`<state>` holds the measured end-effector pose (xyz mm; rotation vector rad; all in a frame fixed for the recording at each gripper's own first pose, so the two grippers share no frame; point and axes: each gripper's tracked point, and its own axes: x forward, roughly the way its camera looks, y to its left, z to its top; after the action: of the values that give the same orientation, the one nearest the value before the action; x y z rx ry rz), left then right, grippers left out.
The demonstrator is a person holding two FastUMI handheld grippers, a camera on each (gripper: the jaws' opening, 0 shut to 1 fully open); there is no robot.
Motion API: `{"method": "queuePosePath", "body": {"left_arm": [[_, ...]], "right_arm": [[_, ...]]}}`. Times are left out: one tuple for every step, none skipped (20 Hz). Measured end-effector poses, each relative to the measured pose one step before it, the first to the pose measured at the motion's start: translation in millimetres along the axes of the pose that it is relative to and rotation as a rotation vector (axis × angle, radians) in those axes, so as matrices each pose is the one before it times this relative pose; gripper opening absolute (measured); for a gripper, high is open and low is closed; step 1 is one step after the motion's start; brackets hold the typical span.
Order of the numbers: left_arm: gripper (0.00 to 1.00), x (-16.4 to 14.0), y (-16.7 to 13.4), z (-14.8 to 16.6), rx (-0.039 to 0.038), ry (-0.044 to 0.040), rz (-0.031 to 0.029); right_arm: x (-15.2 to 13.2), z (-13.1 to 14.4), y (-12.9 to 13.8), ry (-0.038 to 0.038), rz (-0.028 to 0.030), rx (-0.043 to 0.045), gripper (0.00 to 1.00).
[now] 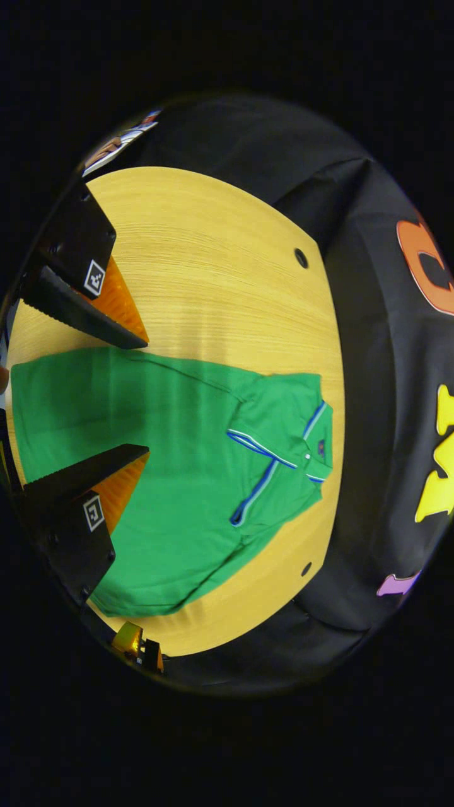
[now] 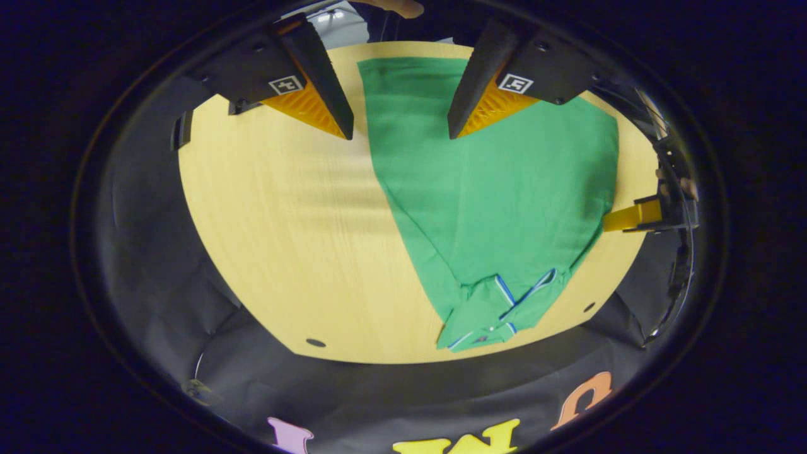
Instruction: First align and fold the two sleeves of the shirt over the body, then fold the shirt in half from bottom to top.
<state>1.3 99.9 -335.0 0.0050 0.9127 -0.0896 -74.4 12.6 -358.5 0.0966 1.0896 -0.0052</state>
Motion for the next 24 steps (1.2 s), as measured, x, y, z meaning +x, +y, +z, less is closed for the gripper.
{"method": "queuePosePath", "body": {"left_arm": [[0.98, -3.19, 5.04, -16.74, -0.01505, 0.02761, 0.01], [0.98, -1.14, 3.57, -14.64, -0.01349, 0.02838, 0.00745], [0.98, -2.64, 3.69, -15.06, -0.01234, 0.02682, 0.00801], [1.0, -3.18, 1.15, -15.36, -0.0085, 0.02753, -0.0004], [0.98, -3.61, 1.89, -13.52, -0.00581, 0.02652, -0.00248], [0.98, -1.02, 1.87, -14.71, -0.00009, 0.03145, 0.00349], [0.98, -0.76, 3.09, -10.77, -0.00053, 0.02249, 0.00787], [0.98, -0.94, 1.34, -10.52, -0.00548, 0.02587, 0.00251], [0.98, -0.19, -0.19, -7.67, -0.00973, 0.01734, -0.00437], [0.98, -0.22, -0.51, -7.51, -0.00918, 0.02385, -0.00586], [0.98, 0.11, -0.01, -6.73, -0.00661, 0.02809, -0.00457], [0.98, 0.06, -0.39, 2.83, -0.00822, -0.00427, -0.00103], [0.98, 1.27, -0.47, -1.34, -0.00849, 0.01571, -0.00183], [0.98, 0.64, -0.39, -0.5, -0.01055, 0.01379, -0.00209], [0.98, -0.07, -0.48, -0.09, 0.00041, 0.01822, -0.00171], [0.98, 0.32, -0.25, -0.73, 0.0102, 0.02134, -0.00204], [0.99, 0.47, 0.69, 0.03, 0.01255, 0.01742, -0.00359], [0.99, -0.73, 0.13, 0.08, 0.00348, 0.01609, -0.00221], [0.99, -0.81, 0.16, 0.18, -0.00784, 0.01609, 0.00064], [0.99, 1.24, 0.29, 0.29, -0.01787, 0.00946, 0.00328], [0.99, -0.53, -0.23, 0.94, -0.00543, 0.00375, 0.00013], [1.0, 0.45, -0.31, -0.18, 0.00908, 0.01154, -0.00025], [0.99, -0.79, -0.05, -1.68, 0.00174, 0.00822, 0.00125], [0.99, 0.45, 0.28, 0.52, -0.00164, 0.00332, -0.00004]], "right_arm": [[4.69, -6.98, -0.48, 0.02572, -0.001, -0.00257, 0.95], [6.38, -7.65, -0.94, 0.0277, -0.00307, -0.00409, 0.95], [5.9, -8.8, -3.31, 0.02538, -0.00924, -0.00311, 0.96], [4.85, -7.05, -3.02, 0.02368, -0.01024, 0.00067, 0.93], [3.63, -6.39, -1.08, 0.01971, -0.00162, 0.00636, 0.93], [1.97, -4.97, -1.35, 0.02017, -0.00226, 0.00439, 0.95], [1.82, -2.41, 0.97, 0.00917, 0.00685, 0.00956, 0.95], [-2.06, -0.18, -0.24, 0.00122, 0.0, 0.00705, 0.95], [0.87, -1.94, 0.31, 0.00995, -0.00053, 0.0061, 0.96], [-0.82, -4.47, -1.18, 0.02119, -0.00419, -0.00202, 0.95], [0.26, -0.23, -1.03, -0.00403, -0.00225, -0.00506, 0.95], [-0.3, -0.85, 0.66, 0.01112, -0.00101, -0.00641, 0.93], [1.7, -0.35, 0.56, 0.00886, -0.00066, -0.00705, 0.93], [-0.97, 0.27, 0.25, 0.0179, 0.00051, -0.00973, 0.93], [0.6, -0.76, -0.89, 0.02476, 0.0006, -0.00993, 0.96], [-1.08, 0.6, -0.48, 0.02154, -0.0027, 0.00535, 0.93], [0.69, 0.12, 0.19, 0.0218, -0.0022, 0.01127, 0.96], [0.03, 0.89, 0.22, 0.01376, 0.00033, -0.00252, 0.93], [0.54, 0.55, 0.07, 0.00904, -0.00045, -0.00812, 0.93], [0.38, 0.98, -0.08, 0.00804, -0.00004, -0.00305, 0.96], [0.6, -0.6, 0.28, 0.00844, -0.00101, 0.00642, 0.93], [-0.04, 1.11, -0.15, 0.00551, -0.00073, 0.00459, 0.96], [0.11, -0.45, 0.23, 0.00552, -0.00113, -0.00058, 0.96], [-0.09, 0.28, -0.03, 0.00257, 0.00044, -0.00441, 0.96]]}}
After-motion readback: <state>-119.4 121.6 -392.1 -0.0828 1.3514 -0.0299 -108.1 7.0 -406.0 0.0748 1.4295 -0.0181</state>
